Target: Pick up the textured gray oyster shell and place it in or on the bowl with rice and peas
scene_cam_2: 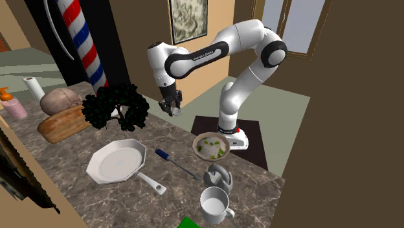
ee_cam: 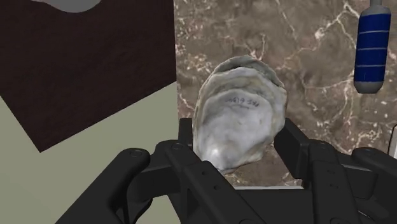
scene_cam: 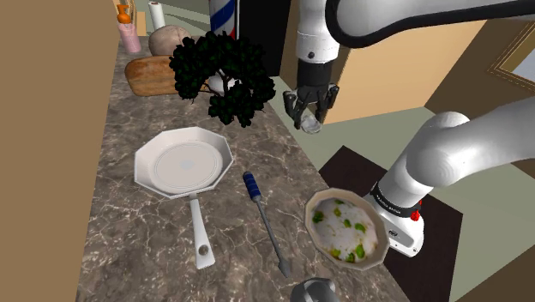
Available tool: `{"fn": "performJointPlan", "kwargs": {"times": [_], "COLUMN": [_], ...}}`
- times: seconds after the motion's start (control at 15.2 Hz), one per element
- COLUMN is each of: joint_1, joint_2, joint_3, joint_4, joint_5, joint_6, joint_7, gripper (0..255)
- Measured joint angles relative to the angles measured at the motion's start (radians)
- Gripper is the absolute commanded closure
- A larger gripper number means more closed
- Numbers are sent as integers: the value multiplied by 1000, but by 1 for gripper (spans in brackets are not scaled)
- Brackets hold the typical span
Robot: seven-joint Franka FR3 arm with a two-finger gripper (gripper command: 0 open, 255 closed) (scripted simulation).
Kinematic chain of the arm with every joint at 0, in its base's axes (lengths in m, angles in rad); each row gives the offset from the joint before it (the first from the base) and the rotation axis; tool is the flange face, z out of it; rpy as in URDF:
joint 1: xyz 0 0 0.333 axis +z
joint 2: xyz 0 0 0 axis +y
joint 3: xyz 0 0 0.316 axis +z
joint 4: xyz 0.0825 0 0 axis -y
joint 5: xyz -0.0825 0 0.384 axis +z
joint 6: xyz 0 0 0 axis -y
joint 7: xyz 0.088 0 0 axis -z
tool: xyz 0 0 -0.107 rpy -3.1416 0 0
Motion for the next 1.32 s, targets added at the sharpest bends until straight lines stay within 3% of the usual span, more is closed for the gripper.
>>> {"fn": "performJointPlan", "kwargs": {"times": [0.59, 1.12, 1.32], "joint_1": [173, 320, 334], "joint_2": [-262, -399, -401], "joint_3": [104, 232, 268], "joint_4": [-109, -122, -135], "joint_5": [169, 334, 370], "joint_6": [-130, -218, -198], "joint_7": [174, 366, 388], "gripper": [255, 255, 255]}}
